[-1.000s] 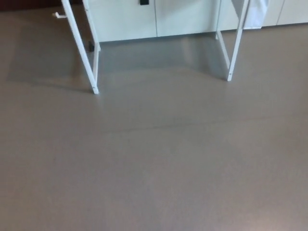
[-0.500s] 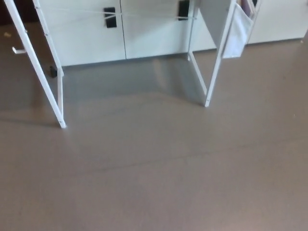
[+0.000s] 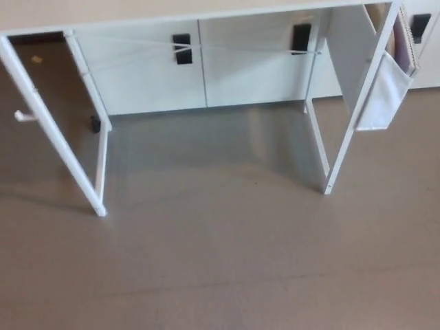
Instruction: The robot walks towards a desk on which a file tray is kept in the middle and a cube is kept to its right. The robot lifts the cube using its right hand and places it on the file tray.
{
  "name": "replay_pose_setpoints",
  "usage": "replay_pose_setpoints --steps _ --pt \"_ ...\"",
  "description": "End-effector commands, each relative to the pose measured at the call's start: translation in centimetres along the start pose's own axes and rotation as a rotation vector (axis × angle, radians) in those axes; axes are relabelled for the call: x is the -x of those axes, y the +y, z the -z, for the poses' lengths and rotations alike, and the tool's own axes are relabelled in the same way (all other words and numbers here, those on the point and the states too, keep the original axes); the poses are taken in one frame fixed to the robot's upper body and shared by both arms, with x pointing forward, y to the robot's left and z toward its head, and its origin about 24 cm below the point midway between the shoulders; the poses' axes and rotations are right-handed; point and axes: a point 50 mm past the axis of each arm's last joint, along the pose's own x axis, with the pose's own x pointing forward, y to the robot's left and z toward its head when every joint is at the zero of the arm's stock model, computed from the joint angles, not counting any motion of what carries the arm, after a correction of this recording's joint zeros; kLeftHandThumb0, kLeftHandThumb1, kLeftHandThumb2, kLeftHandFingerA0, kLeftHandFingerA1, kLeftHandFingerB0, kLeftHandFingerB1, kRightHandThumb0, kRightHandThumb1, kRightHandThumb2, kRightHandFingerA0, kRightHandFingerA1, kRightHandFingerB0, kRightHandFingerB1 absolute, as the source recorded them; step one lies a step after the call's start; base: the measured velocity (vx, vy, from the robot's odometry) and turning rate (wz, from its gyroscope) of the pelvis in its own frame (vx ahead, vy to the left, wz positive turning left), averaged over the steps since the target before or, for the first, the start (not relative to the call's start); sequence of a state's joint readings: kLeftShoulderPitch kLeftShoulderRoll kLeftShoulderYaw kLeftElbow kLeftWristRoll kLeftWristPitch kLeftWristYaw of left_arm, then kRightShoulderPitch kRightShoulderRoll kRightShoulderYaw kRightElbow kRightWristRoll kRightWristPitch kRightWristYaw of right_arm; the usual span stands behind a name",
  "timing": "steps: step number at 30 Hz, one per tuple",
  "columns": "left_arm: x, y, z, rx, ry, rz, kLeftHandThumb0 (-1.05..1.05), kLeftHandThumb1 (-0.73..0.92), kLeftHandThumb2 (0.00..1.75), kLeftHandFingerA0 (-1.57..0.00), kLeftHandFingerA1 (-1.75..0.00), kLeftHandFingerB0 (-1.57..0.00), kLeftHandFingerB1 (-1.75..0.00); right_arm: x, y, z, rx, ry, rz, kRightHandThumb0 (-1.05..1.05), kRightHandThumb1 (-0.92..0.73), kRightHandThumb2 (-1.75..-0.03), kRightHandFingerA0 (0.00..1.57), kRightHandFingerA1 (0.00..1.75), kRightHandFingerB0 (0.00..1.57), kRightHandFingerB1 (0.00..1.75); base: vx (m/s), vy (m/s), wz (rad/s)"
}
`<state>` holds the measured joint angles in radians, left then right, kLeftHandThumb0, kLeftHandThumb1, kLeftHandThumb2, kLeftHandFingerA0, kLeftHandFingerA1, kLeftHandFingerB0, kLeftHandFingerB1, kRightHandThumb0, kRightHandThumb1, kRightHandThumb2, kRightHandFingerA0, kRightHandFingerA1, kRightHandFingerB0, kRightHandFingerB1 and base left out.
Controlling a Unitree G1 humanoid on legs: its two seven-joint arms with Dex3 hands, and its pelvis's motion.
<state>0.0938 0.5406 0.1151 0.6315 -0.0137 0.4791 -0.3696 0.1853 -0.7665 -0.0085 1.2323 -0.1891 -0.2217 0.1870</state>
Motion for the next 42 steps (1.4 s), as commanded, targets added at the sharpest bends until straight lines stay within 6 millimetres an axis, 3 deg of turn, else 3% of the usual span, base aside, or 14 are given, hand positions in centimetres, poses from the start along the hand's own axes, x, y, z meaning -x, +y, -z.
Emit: replay_pose_setpoints --steps 1,4,7,8,14,15,16,19,22,26,27,29,40,42 --pt "0.2 0.9 -0.3 -0.008 -0.001 0.004 -0.91 0.80 0.76 -0.09 -0.37 -0.12 -0.22 0.2 0.6 0.7 -0.058 -0.002 -0.019 -0.84 -0.58 -0.91 0.18 0.45 0.11 0.42 0.43 0.117 -0.25" --pt "0.3 0.9 -0.5 -0.021 -0.025 0.013 -0.82 0.70 1.09 -0.04 -0.42 -0.07 -0.24 0.2 0.7 0.7 -0.053 0.001 -0.005 -0.90 -0.62 -0.96 0.24 0.48 0.10 0.38 0.52 0.180 -0.23" --pt "0.4 1.1 -0.4 -0.007 -0.048 0.036 -0.85 0.90 0.67 -0.07 -0.34 -0.09 -0.24 0.1 0.7 0.7 -0.040 0.010 -0.015 -0.40 -0.34 -0.97 0.00 0.50 0.00 0.48 0.50 0.208 -0.68" --pt "0.5 1.0 -0.3 -0.008 -0.047 0.034 -0.85 0.70 1.07 -0.04 -0.43 -0.09 -0.28 0.2 0.6 0.8 -0.040 0.004 -0.018 -0.85 -0.76 -0.64 0.23 0.34 0.12 0.29 0.46 0.210 -0.32" --pt "0.4 0.9 0.2 -0.023 -0.051 0.027 -0.86 0.89 0.68 -0.10 -0.36 -0.11 -0.23 0.3 0.8 0.9 -0.017 0.006 -0.032 -0.89 -0.62 -0.98 0.20 0.48 0.06 0.37 0.33 0.103 -0.04" --pt "0.4 0.8 0.2 -0.011 -0.067 0.033 -0.82 0.70 1.11 0.00 -0.37 -0.09 -0.25 0.1 0.7 0.9 -0.069 0.038 -0.032 -0.86 -0.58 -0.95 0.23 0.50 0.09 0.40 0.20 -0.031 0.09" --pt "0.3 0.8 0.2 0.003 -0.062 0.035 -0.83 0.89 0.67 -0.07 -0.34 -0.08 -0.24 0.1 0.8 0.9 -0.068 0.031 -0.025 -0.86 -0.74 -0.63 0.36 0.41 0.13 0.33 0.14 -0.044 0.10" --pt "0.3 0.8 0.2 0.005 -0.060 0.037 -0.83 0.89 0.67 -0.08 -0.34 -0.08 -0.23 0.3 0.8 1.0 -0.007 0.023 -0.007 -0.90 -0.76 -0.64 0.35 0.41 0.14 0.33 0.21 -0.150 -0.10" --pt "0.6 0.7 0.2 -0.041 -0.049 0.034 -0.90 0.73 1.10 -0.01 -0.46 -0.14 -0.26 0.5 0.6 1.4 -0.001 0.021 -0.059 -0.87 -0.77 -0.64 0.24 0.38 0.09 0.29 0.16 -0.307 0.10" --pt "0.4 0.7 0.4 -0.030 -0.054 0.048 -0.86 0.91 0.67 -0.05 -0.34 -0.07 -0.25 0.3 1.1 1.8 -0.019 0.070 -0.024 -0.41 -0.28 -0.95 0.00 0.50 0.03 0.50 0.10 -0.042 -0.05" --pt "0.4 0.7 0.4 -0.022 -0.060 0.053 -0.83 0.71 1.10 -0.02 -0.31 -0.04 -0.22 0.3 1.2 1.8 -0.026 0.075 -0.020 -0.91 -0.59 -0.95 0.24 0.49 0.10 0.42 0.10 0.031 -0.16" --pt "0.4 0.7 0.2 0.002 -0.060 0.045 -0.85 0.89 0.67 -0.05 -0.35 -0.07 -0.25 0.3 1.4 1.8 -0.081 0.071 -0.014 -0.88 -0.57 -0.91 0.20 0.47 0.13 0.45 0.09 0.048 -0.20" --pt "0.7 1.2 -0.5 -0.079 -0.042 0.017 -0.83 0.71 1.11 -0.06 -0.47 0.00 -0.31 0.5 1.7 1.9 -0.013 0.028 -0.033 -0.84 -0.77 -0.64 0.36 0.38 0.13 0.29 0.13 0.175 -0.10" --pt "0.8 1.3 -0.9 -0.100 -0.044 0.016 -0.85 0.72 1.12 -0.15 -0.52 0.00 -0.31 0.4 1.8 1.8 -0.022 0.035 -0.045 -0.85 -0.61 -0.97 0.15 0.47 0.06 0.38 0.07 0.094 0.06"
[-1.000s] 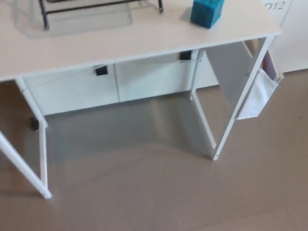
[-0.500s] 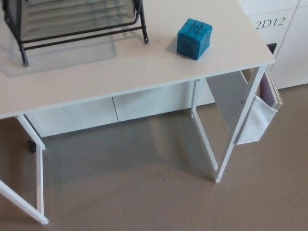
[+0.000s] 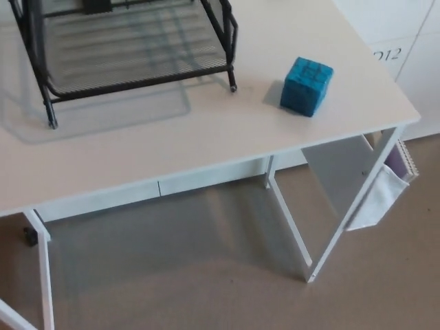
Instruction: The robot walks towards a desk on which a file tray is kept in the middle and a cube is kept to its right. The robot lifts the cube using its right hand and places it on the file tray.
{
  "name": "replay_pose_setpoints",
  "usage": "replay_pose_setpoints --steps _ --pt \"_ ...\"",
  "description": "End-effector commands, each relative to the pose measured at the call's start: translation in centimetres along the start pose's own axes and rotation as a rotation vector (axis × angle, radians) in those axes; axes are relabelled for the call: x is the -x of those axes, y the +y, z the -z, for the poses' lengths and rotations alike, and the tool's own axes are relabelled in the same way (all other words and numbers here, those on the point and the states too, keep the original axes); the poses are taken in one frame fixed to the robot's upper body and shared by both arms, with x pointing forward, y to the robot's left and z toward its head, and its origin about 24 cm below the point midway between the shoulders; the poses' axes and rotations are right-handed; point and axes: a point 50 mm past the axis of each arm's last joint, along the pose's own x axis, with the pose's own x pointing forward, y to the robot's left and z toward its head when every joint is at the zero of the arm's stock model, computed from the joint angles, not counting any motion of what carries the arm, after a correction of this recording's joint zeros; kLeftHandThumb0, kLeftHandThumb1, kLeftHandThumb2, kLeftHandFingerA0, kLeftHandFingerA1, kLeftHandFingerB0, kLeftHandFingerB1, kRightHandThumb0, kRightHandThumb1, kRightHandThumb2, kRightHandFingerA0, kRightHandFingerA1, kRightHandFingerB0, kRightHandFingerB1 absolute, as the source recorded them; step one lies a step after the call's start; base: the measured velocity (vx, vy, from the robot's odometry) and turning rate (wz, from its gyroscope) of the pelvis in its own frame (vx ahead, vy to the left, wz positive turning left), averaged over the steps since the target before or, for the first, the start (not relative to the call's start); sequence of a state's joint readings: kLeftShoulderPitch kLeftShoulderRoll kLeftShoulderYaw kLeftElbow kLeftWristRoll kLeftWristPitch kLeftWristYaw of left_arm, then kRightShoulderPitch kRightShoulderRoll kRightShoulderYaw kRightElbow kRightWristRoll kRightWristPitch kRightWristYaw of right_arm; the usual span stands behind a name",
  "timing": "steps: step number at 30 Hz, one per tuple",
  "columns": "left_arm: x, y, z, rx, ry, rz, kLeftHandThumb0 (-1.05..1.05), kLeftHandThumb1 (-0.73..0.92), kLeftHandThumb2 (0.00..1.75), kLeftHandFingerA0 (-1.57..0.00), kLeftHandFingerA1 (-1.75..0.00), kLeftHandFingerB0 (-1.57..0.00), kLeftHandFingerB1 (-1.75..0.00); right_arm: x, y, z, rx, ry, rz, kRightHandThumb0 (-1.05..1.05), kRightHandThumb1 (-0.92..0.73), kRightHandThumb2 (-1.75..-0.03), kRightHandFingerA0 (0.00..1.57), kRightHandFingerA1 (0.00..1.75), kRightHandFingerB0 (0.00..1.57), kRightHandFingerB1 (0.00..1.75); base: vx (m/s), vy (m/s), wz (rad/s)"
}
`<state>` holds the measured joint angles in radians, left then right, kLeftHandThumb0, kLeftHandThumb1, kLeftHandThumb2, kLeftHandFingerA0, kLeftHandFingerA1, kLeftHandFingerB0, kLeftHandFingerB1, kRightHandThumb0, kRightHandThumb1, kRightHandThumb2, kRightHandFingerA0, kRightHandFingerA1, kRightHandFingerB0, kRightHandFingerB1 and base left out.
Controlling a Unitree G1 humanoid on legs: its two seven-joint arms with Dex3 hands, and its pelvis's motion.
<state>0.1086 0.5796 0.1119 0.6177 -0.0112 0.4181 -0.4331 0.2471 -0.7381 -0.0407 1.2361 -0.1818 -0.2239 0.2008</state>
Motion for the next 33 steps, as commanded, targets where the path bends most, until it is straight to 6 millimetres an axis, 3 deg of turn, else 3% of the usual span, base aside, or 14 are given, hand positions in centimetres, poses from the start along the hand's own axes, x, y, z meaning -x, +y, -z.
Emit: replay_pose_setpoints --steps 1,3,4,6,14,15,16,22,23,26,27,28,32,33 --pt "0.1 0.4 -0.4 -0.007 -0.012 -0.006 -0.88 0.74 1.11 -0.03 -0.45 -0.12 -0.21 0.0 0.3 0.0 -0.006 -0.009 -0.022 -0.87 -0.62 -0.98 0.27 0.51 0.07 0.35 0.08 0.070 0.08" --pt "0.1 0.4 -0.4 0.014 -0.023 -0.002 -0.95 0.78 1.12 0.00 -0.42 -0.14 -0.17 -0.1 0.5 0.0 0.025 -0.006 -0.004 -0.89 -0.63 -0.98 0.28 0.51 0.09 0.38 0.08 0.038 0.06" --pt "0.1 0.4 -0.4 0.017 -0.017 -0.008 -0.87 0.72 1.10 -0.11 -0.48 0.00 -0.27 -0.1 0.6 0.0 -0.009 -0.011 0.003 -0.86 -0.74 -0.62 0.38 0.39 0.16 0.35 0.00 0.000 0.00" --pt "0.0 0.5 -0.3 0.006 -0.006 -0.016 -0.88 0.74 1.11 -0.14 -0.50 0.00 -0.27 0.0 0.5 0.1 -0.048 -0.014 0.001 -0.86 -0.62 -0.98 0.23 0.50 0.05 0.35 0.03 -0.041 0.03" --pt "0.3 0.5 -0.8 0.005 -0.019 -0.027 -0.84 0.73 1.06 -0.07 -0.45 -0.04 -0.34 0.0 0.0 -0.1 0.048 -0.005 -0.021 -0.91 -0.65 -1.00 0.28 0.52 0.06 0.35 0.02 -0.034 -0.02" --pt "0.3 0.5 -1.0 -0.019 -0.016 -0.035 -0.38 0.45 1.07 0.00 -0.50 0.00 -0.50 -0.1 0.2 0.0 0.022 0.013 -0.012 -0.88 -0.62 -0.97 0.31 0.51 0.09 0.39 0.03 0.011 -0.08" --pt "0.3 0.6 -1.0 -0.031 -0.008 -0.044 -0.84 0.72 1.06 -0.13 -0.47 -0.07 -0.36 -0.1 0.4 0.0 -0.055 0.001 -0.012 -0.85 -0.73 -0.63 0.41 0.37 0.14 0.33 0.00 0.000 0.00" --pt "0.6 0.6 -1.3 -0.059 -0.046 -0.028 -0.84 0.92 0.69 -0.13 -0.36 -0.12 -0.23 -0.1 0.7 0.1 -0.016 0.002 0.004 -0.87 -0.61 -0.95 0.26 0.48 0.11 0.40 0.04 0.161 0.07" --pt "0.7 0.6 -1.3 -0.055 -0.048 -0.026 -0.90 0.78 1.12 -0.01 -0.44 -0.12 -0.29 0.0 0.7 0.0 -0.051 -0.031 0.005 -0.85 -0.73 -0.63 0.36 0.36 0.16 0.31 0.00 0.195 -0.31" --pt "0.6 0.6 -1.9 -0.064 -0.055 -0.014 -0.79 0.73 1.10 -0.02 -0.45 -0.10 -0.31 0.1 0.8 0.4 -0.100 -0.032 -0.018 -0.89 -0.61 -0.93 0.36 0.50 0.10 0.40 0.03 0.114 0.07" --pt "0.6 0.6 -1.9 -0.076 -0.058 -0.018 -0.82 0.76 1.12 -0.06 -0.49 0.00 -0.36 0.1 0.8 0.4 -0.125 -0.037 -0.025 -0.82 -0.69 -0.61 0.40 0.36 0.15 0.30 0.05 0.102 0.09" --pt "0.7 0.6 -1.9 -0.082 -0.066 -0.016 -0.79 0.92 0.72 -0.07 -0.38 -0.12 -0.24 0.1 0.9 0.5 -0.166 -0.040 -0.032 -0.81 -0.69 -0.62 0.41 0.38 0.16 0.32 0.07 0.072 0.08" --pt "0.6 0.7 -1.6 -0.055 -0.067 0.000 -0.80 0.74 1.09 -0.04 -0.43 -0.08 -0.27 0.2 0.8 0.3 -0.198 -0.057 -0.023 -0.79 -0.67 -0.61 0.44 0.39 0.18 0.31 0.01 0.009 0.02" --pt "0.5 0.7 -1.5 -0.050 -0.063 -0.005 -0.79 0.74 1.08 -0.04 -0.44 -0.07 -0.28 0.1 0.7 0.3 -0.171 -0.048 -0.049 -0.87 -0.60 -0.91 0.36 0.50 0.10 0.39 -0.02 -0.035 0.07"
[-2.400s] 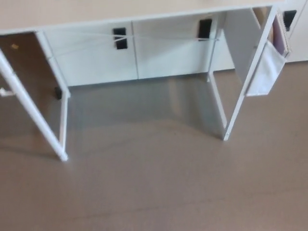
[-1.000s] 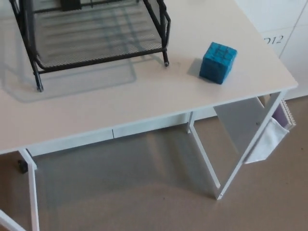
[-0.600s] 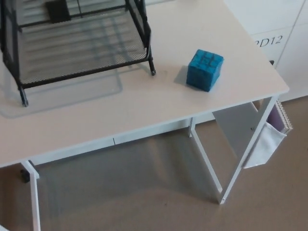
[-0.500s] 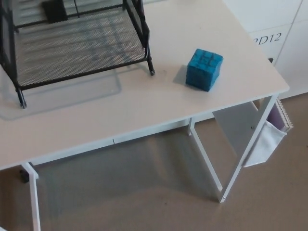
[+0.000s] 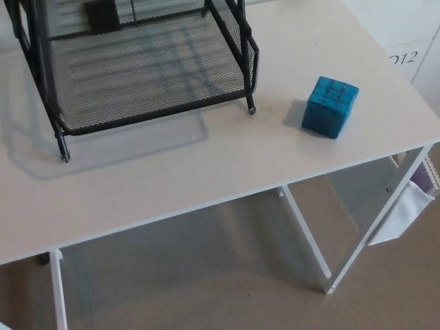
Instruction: The robot walks towards a desk on which a file tray is kept in the middle and a cube is kept to its right. The robot lifts the cube using its right hand and places it on the file tray.
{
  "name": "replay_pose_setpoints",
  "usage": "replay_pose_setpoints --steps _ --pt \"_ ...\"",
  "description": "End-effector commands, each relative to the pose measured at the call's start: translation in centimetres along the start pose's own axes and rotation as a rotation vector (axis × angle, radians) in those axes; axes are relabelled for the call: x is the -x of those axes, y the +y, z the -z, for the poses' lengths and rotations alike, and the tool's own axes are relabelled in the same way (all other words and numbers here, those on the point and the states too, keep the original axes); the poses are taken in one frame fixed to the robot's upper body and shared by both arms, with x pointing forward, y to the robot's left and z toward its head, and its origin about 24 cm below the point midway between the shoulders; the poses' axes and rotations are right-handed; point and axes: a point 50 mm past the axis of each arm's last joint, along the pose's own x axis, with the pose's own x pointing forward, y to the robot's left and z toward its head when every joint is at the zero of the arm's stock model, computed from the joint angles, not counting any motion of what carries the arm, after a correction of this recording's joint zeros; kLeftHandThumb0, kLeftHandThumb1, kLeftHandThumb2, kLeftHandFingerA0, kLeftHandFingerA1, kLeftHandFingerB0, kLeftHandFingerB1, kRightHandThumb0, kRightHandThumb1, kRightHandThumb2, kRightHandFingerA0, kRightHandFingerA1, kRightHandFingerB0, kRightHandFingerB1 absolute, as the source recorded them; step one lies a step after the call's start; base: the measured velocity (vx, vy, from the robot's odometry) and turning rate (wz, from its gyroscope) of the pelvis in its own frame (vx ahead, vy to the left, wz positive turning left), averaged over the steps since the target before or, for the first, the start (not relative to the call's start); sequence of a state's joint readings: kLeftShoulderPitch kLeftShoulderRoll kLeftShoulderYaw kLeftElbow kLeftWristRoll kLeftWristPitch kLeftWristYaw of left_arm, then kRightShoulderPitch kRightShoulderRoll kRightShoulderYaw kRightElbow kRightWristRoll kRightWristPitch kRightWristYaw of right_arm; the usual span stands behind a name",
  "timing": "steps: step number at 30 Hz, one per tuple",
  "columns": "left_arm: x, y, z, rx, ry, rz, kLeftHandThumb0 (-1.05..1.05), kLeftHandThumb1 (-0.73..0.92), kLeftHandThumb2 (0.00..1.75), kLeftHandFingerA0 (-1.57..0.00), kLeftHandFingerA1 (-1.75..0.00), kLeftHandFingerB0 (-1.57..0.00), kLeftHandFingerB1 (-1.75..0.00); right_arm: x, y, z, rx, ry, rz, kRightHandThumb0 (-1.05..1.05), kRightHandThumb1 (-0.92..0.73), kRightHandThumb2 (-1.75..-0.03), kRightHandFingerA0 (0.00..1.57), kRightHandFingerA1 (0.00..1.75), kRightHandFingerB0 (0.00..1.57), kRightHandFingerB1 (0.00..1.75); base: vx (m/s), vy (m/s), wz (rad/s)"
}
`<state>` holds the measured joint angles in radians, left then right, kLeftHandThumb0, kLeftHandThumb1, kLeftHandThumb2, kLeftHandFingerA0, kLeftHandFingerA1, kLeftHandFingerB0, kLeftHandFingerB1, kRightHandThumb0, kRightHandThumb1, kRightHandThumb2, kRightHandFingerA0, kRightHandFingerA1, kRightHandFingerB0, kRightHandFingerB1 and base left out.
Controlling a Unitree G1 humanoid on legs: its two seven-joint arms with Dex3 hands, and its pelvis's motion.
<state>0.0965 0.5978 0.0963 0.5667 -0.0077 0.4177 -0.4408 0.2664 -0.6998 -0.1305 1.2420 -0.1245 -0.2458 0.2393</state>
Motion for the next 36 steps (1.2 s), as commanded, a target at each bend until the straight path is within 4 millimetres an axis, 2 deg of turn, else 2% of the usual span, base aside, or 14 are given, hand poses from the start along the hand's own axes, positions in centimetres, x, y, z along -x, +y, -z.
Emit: replay_pose_setpoints --steps 1,9,10,11,15,20,21,22,25,26,31,32,33,36 --pt "0.1 0.5 0.0 -0.005 -0.015 -0.001 -0.79 0.74 1.08 -0.04 -0.44 -0.07 -0.28 0.1 -0.3 0.0 -0.031 -0.014 -0.033 -0.87 -0.60 -0.91 0.36 0.50 0.10 0.39 0.00 0.000 0.00" --pt "0.2 0.4 0.5 -0.011 -0.006 -0.023 -0.82 0.92 0.69 -0.13 -0.36 -0.12 -0.24 -0.1 -0.6 -1.0 0.032 -0.045 0.024 -0.81 -0.71 -0.62 0.31 0.34 0.16 0.30 0.00 0.000 0.00" --pt "0.2 0.5 0.9 0.019 0.009 -0.029 -0.87 0.75 1.10 -0.16 -0.51 0.00 -0.36 -0.1 -0.8 -1.2 0.124 -0.024 0.023 -0.88 -0.64 -0.99 0.24 0.50 0.05 0.32 0.00 0.000 0.00" --pt "0.3 0.6 1.1 0.031 0.027 -0.027 -0.89 0.82 0.75 -0.14 -0.40 -0.12 -0.28 -0.1 -0.8 -1.3 0.175 -0.028 0.031 -0.84 -0.62 -1.00 0.05 0.40 0.02 0.32 0.00 0.000 0.00" --pt "0.8 0.4 3.7 -0.039 -0.021 0.084 -0.84 0.77 1.13 -0.03 -0.31 -0.09 -0.29 0.2 -1.4 -1.6 -0.108 -0.086 0.041 -0.64 -0.50 -0.78 0.23 0.43 0.07 0.38 0.00 0.000 0.00" --pt "2.4 -0.1 11.2 -0.006 0.082 0.104 -0.81 0.92 0.71 0.00 -0.30 -0.07 -0.26 1.6 -5.3 -2.1 -0.199 -0.204 0.099 -0.70 -0.53 -0.85 0.34 0.48 0.04 0.30 0.00 0.000 0.00" --pt "3.8 0.8 14.0 0.084 0.133 0.001 -0.38 0.47 1.09 -0.01 -0.51 0.00 -0.50 2.2 -7.4 -3.7 -0.220 -0.283 0.142 -0.70 -0.52 -0.84 0.34 0.48 0.06 0.32 0.00 0.000 0.00" --pt "4.3 1.3 15.1 0.139 0.156 -0.058 -0.80 0.92 0.68 -0.22 -0.43 -0.15 -0.30 2.6 -8.4 -4.6 -0.182 -0.309 0.177 -0.72 -0.55 -0.84 0.33 0.47 0.07 0.31 0.00 0.000 0.00" --pt "5.6 2.0 17.6 0.296 0.231 -0.130 -0.80 0.72 1.05 -0.18 -0.52 -0.07 -0.40 4.2 -11.2 -6.4 -0.147 -0.380 0.218 -0.67 -0.66 -0.62 0.35 0.34 0.08 0.25 0.00 0.000 0.00" --pt "5.8 2.0 18.2 0.318 0.254 -0.151 -0.81 0.92 0.68 -0.32 -0.43 -0.15 -0.33 4.6 -12.0 -7.0 -0.139 -0.404 0.247 -0.69 -0.55 -0.84 0.29 0.46 0.06 0.31 0.00 0.000 0.00" --pt "5.7 1.5 18.7 0.399 0.216 -0.160 -0.37 0.48 1.08 -0.01 -0.50 0.00 -0.50 5.5 -13.7 -9.2 -0.147 -0.484 0.326 -0.71 -0.51 -0.85 0.30 0.47 0.06 0.34 0.00 0.000 0.00" --pt "5.5 1.3 18.6 0.401 0.215 -0.154 -0.79 0.89 0.67 -0.23 -0.39 -0.14 -0.28 5.7 -14.0 -9.8 -0.153 -0.510 0.335 -0.71 -0.51 -0.84 0.30 0.47 0.07 0.35 0.00 0.000 0.00" --pt "5.2 1.0 18.4 0.400 0.206 -0.147 -0.78 0.73 1.04 -0.16 -0.49 -0.06 -0.40 6.1 -14.3 -10.9 -0.142 -0.539 0.336 -0.73 -0.52 -0.84 0.32 0.47 0.05 0.33 0.00 0.000 0.00" --pt "4.9 0.6 18.0 0.354 0.184 -0.119 -0.78 0.92 0.68 -0.22 -0.40 -0.13 -0.29 6.9 -15.0 -12.8 -0.119 -0.586 0.343 -0.73 -0.52 -0.82 0.34 0.47 0.06 0.35 0.00 0.000 0.00"
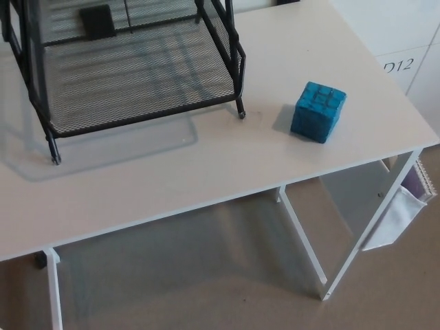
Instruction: The robot walks towards a desk on which a file tray is kept in the middle and a cube is kept to its right. The robot lifts the cube using its right hand and places it on the file tray.
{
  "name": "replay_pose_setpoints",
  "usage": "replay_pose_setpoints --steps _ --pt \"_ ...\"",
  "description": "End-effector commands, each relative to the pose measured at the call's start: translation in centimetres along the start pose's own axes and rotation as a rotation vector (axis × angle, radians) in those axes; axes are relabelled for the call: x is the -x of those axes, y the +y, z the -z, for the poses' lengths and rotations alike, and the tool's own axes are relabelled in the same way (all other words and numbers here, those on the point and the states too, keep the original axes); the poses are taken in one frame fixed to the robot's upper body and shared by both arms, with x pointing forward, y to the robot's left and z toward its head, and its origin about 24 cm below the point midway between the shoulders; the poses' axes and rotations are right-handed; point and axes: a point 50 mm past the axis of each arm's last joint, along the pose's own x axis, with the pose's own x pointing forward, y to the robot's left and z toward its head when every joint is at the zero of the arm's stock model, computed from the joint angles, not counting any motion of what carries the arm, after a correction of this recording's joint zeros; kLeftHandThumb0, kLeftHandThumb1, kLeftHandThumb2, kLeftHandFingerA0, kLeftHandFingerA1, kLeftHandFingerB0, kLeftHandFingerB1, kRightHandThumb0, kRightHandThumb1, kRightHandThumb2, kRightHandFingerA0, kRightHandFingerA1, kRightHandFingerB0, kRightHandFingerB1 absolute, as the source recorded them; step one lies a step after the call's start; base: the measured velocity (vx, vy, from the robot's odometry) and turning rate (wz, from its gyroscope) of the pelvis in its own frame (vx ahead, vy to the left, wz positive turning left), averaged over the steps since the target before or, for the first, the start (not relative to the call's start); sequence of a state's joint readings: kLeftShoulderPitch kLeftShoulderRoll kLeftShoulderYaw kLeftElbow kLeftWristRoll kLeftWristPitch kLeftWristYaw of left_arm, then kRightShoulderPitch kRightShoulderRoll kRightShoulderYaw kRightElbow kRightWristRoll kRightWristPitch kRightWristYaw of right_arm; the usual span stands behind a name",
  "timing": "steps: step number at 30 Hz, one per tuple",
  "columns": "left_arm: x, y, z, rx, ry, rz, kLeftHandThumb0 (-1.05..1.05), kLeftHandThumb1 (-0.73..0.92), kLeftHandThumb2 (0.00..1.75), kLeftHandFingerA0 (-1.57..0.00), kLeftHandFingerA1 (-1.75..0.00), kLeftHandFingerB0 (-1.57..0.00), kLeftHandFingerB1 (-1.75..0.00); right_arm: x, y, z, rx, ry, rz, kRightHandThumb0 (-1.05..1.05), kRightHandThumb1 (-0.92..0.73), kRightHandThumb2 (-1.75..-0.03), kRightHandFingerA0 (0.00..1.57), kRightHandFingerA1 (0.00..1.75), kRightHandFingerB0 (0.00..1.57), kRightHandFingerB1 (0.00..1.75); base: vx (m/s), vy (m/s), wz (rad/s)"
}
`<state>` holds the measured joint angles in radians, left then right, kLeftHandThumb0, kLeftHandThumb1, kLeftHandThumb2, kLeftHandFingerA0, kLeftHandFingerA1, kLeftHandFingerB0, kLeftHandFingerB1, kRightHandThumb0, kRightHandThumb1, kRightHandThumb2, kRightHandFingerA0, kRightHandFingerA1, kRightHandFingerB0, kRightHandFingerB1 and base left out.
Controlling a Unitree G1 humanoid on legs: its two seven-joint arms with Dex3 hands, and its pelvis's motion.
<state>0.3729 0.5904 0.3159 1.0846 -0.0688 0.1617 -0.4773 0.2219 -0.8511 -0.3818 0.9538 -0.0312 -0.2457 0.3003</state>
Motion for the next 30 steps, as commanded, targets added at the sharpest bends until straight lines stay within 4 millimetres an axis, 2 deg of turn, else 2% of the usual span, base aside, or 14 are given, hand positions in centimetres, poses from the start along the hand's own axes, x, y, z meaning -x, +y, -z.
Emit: replay_pose_setpoints --steps 1,2,5,9,10,11,14,16,17,18,23,24,25,30 --pt "0.1 0.2 -0.6 0.014 -0.213 -0.014 -0.78 0.92 0.68 -0.22 -0.40 -0.13 -0.29 0.2 -5.2 -6.8 -0.033 -0.218 0.057 -0.73 -0.52 -0.82 0.34 0.47 0.06 0.35 0.00 0.000 0.00" --pt "-0.1 -0.2 -1.1 0.009 -0.238 -0.006 -0.79 0.74 1.03 -0.18 -0.51 -0.08 -0.43 0.2 -5.3 -8.8 -0.010 -0.286 0.059 -0.69 -0.51 -0.83 0.32 0.50 0.06 0.36 0.00 0.000 0.00" --pt "-0.2 -0.6 -1.9 -0.049 -0.279 -0.004 -0.79 0.91 0.72 -0.23 -0.42 -0.11 -0.30 0.4 -4.9 -11.2 0.002 -0.352 0.055 -0.68 -0.65 -0.60 0.35 0.43 0.09 0.36 0.00 0.000 0.00" --pt "-0.3 -0.8 -2.0 -0.011 -0.265 0.011 -0.78 0.75 1.03 -0.17 -0.50 -0.08 -0.42 0.8 -3.8 -10.6 0.005 -0.351 0.021 -0.67 -0.64 -0.59 0.31 0.49 0.08 0.38 0.00 0.000 0.00" --pt "-0.2 -0.8 -1.8 -0.050 -0.277 0.025 -0.36 0.53 1.12 -0.01 -0.49 0.00 -0.50 0.8 -3.0 -9.8 0.024 -0.331 -0.016 -0.70 -0.52 -0.85 0.27 0.55 0.05 0.36 0.00 0.000 0.00" --pt "-0.2 -0.9 -1.6 -0.061 -0.279 0.024 -0.78 0.92 0.73 -0.21 -0.41 -0.10 -0.29 0.5 -2.7 -9.3 0.015 -0.302 -0.021 -0.70 -0.51 -0.85 0.26 0.54 0.04 0.33 0.00 0.000 0.00" --pt "-0.1 -0.8 -1.2 -0.038 -0.273 0.024 -0.80 0.76 1.03 -0.16 -0.50 -0.09 -0.43 -0.1 -2.1 -8.5 0.007 -0.291 -0.025 -0.72 -0.50 -0.85 0.28 0.54 0.05 0.32 0.00 0.000 0.00" --pt "-0.2 -0.9 -0.9 -0.013 -0.258 0.021 -0.77 0.92 0.70 -0.23 -0.41 -0.14 -0.31 0.1 -1.6 -7.7 -0.007 -0.282 -0.036 -0.69 -0.64 -0.60 0.27 0.49 0.06 0.26 0.00 0.000 0.00" --pt "-0.2 -0.9 -0.4 -0.002 -0.250 0.028 -0.36 0.53 1.12 -0.01 -0.50 0.00 -0.50 0.3 -1.2 -7.3 0.017 -0.272 -0.041 -0.65 -0.66 -0.59 0.28 0.46 0.06 0.26 0.00 0.000 0.00" --pt "-0.2 -0.9 -0.1 -0.002 -0.245 0.028 -0.78 0.91 0.72 -0.21 -0.42 -0.11 -0.30 0.5 -0.9 -6.9 0.028 -0.265 -0.047 -0.65 -0.64 -0.61 0.26 0.45 0.07 0.23 0.00 0.000 0.00" --pt "-0.1 -0.9 0.0 -0.030 -0.247 0.035 -0.77 0.91 0.72 -0.20 -0.41 -0.11 -0.28 0.7 0.6 -2.6 -0.022 -0.131 -0.067 -0.61 -0.62 -0.60 0.29 0.42 0.09 0.22 0.00 0.000 0.00" --pt "-0.2 -0.9 -0.1 -0.030 -0.248 0.036 -0.37 0.52 1.10 -0.01 -0.50 0.00 -0.49 0.7 0.8 -1.8 -0.025 -0.113 -0.071 -0.62 -0.66 -0.59 0.29 0.41 0.06 0.27 0.00 0.000 0.00" --pt "-0.2 -1.0 -0.1 -0.035 -0.250 0.034 -0.78 0.92 0.71 -0.20 -0.40 -0.12 -0.29 0.6 0.9 -1.1 -0.020 -0.089 -0.074 -0.66 -0.66 -0.59 0.29 0.41 0.05 0.27 0.00 0.000 0.00" --pt "-0.2 -1.1 -0.4 -0.038 -0.261 0.024 -0.76 0.76 1.03 -0.17 -0.49 -0.10 -0.43 1.5 2.5 2.2 -0.043 0.024 -0.104 -0.59 -0.64 -0.60 0.28 0.42 0.08 0.21 0.00 0.000 0.00"
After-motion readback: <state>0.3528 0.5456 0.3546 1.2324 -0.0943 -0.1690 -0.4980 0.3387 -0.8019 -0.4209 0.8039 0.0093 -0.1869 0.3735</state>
